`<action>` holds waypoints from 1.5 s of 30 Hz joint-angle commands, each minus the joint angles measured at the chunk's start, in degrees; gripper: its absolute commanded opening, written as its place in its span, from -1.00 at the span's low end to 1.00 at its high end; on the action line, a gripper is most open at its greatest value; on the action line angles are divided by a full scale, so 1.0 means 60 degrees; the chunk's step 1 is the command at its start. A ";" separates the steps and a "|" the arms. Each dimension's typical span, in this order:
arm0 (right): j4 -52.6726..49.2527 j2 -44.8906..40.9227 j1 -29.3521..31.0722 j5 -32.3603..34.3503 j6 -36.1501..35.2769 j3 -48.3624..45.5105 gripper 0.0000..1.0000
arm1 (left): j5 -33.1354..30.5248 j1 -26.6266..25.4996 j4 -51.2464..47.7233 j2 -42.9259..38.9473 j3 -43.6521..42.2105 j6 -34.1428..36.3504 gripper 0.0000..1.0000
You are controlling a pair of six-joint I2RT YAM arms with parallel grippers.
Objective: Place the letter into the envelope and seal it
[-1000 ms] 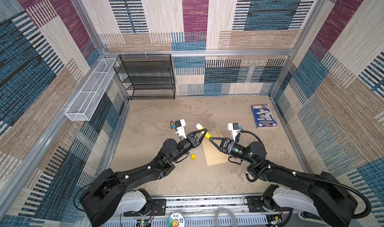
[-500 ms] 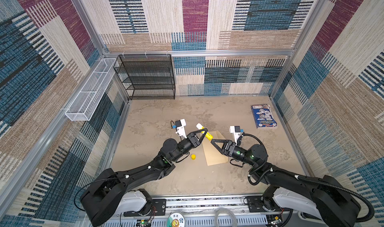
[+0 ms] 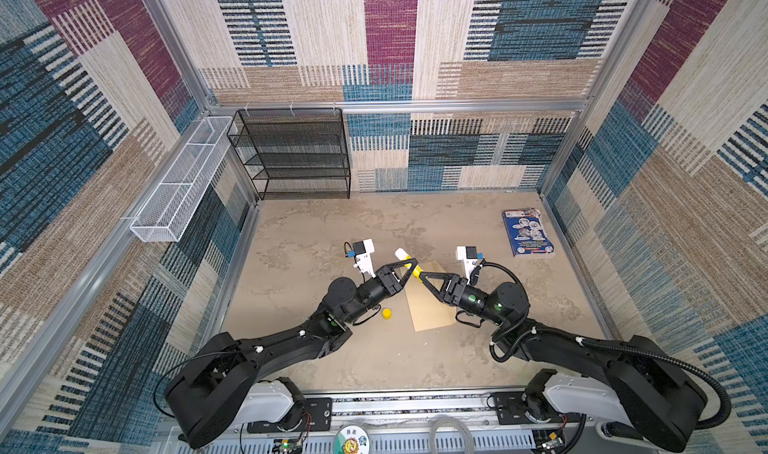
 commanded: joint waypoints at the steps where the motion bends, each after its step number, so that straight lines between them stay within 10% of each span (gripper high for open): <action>1: 0.0472 -0.0028 0.0013 -0.0089 0.0100 0.0019 -0.26 | -0.0049 0.0010 0.0561 0.0046 -0.0084 -0.0142 -1.00; 17: -0.1239 -0.0718 0.0013 0.0062 -0.0891 0.0246 -0.62 | -0.0311 -0.0005 0.0033 0.0086 -0.0116 -0.0159 -1.00; 27: -0.5753 -0.1785 0.0559 0.2444 -0.4748 0.1030 -0.65 | -0.0447 -0.0005 -0.1409 0.0083 0.0242 -0.0539 -1.00; 45: -0.7540 -0.0633 0.2711 0.6036 -0.8249 0.2020 -0.61 | -0.0593 -0.0019 -0.1709 0.0215 0.0441 -0.0789 -1.00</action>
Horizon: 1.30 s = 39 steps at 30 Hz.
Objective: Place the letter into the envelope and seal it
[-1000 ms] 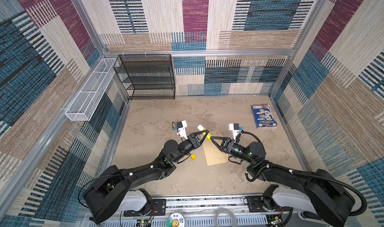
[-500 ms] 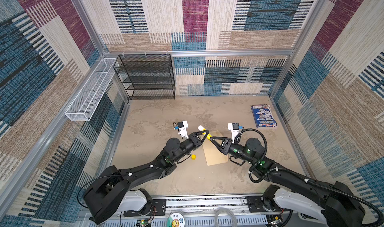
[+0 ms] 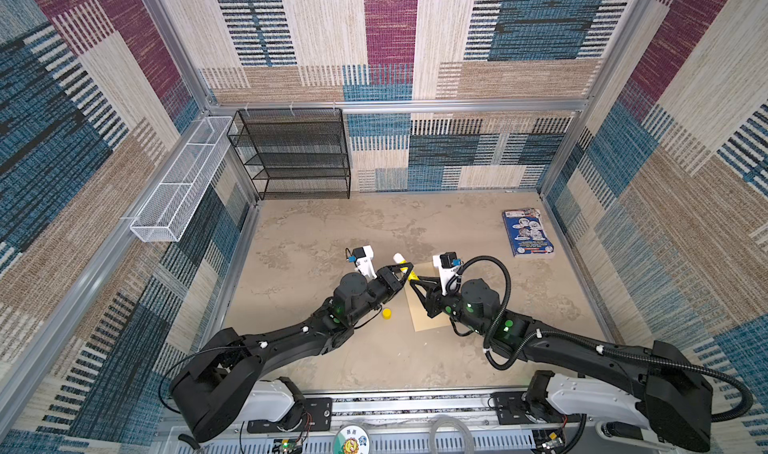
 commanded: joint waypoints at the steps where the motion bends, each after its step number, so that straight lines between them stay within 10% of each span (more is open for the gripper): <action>1: -0.0629 0.0040 0.0168 0.0504 -0.0737 0.0060 -0.45 | 0.0350 -0.0037 0.0631 -0.0068 0.0139 0.0098 -1.00; 9: 0.0566 -0.2165 -0.0553 -0.0491 0.1310 -0.1247 0.53 | 0.0277 -0.0037 0.0943 -0.0190 -0.0086 0.0153 -1.00; 14: 0.2070 -0.2437 -0.2818 -0.4217 0.4610 -0.2030 0.58 | 0.0278 -0.0037 0.1343 -0.0213 -0.0168 0.0270 -1.00; 20: 0.5928 -0.0805 -0.3126 -0.6221 0.7542 -0.2678 0.59 | 0.0164 -0.0067 0.1829 -0.0253 -0.0337 0.0355 -1.00; 39: 0.9674 0.1940 -0.2826 -0.6866 0.9516 -0.2725 0.37 | -0.0001 -0.0154 0.2453 0.0096 -0.0432 0.0402 -1.00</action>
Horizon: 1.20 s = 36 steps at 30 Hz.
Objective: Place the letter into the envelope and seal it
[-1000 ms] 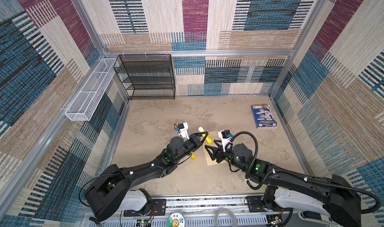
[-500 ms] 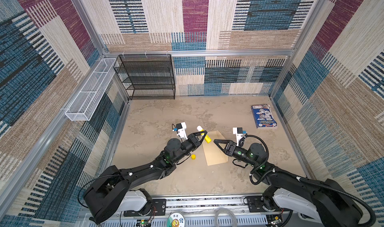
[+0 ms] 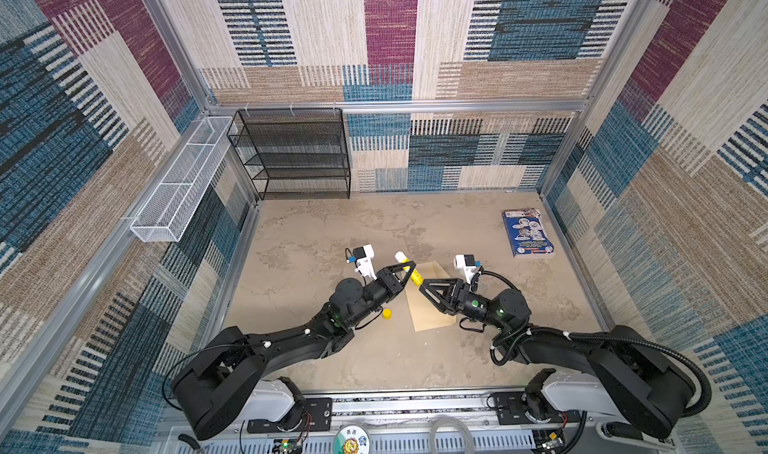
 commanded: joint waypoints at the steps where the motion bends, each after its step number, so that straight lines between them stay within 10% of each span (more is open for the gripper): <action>1: 0.0917 0.0306 0.0045 -0.0213 0.0287 0.0082 0.33 | -0.0129 -0.0023 0.0554 -0.0010 -0.0041 0.0253 -1.00; 36: 0.0624 0.0602 0.0066 0.0425 0.0146 0.0281 -0.49 | -0.0290 -0.0129 0.1059 0.0281 -0.0390 0.0209 -1.00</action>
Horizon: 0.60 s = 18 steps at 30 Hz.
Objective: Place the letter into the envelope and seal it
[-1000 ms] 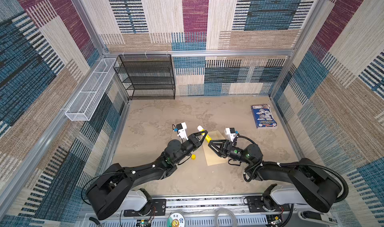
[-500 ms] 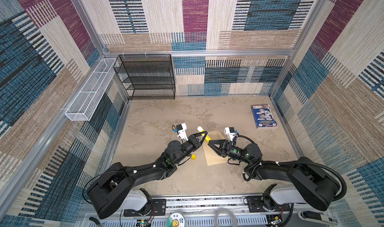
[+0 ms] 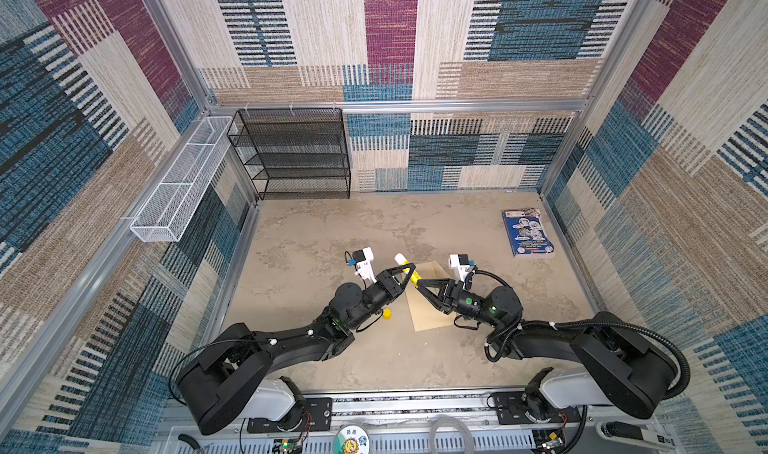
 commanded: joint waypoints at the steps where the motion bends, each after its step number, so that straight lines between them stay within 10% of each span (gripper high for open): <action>1: 0.0161 -0.0180 0.0001 0.0156 -0.0155 0.0060 -0.50 | -0.0109 -0.0022 0.0113 -0.0017 -0.0023 0.0188 -1.00; 10: -0.5902 -0.2114 0.0233 0.2056 -0.3786 0.1122 -0.55 | -0.0133 -0.0046 -0.0944 -0.0116 0.0226 0.0070 -1.00; 18: -0.8062 -0.2381 0.0675 0.3297 -0.5947 0.1944 -0.58 | -0.0168 -0.0097 -0.1437 -0.0121 0.0463 0.0033 -1.00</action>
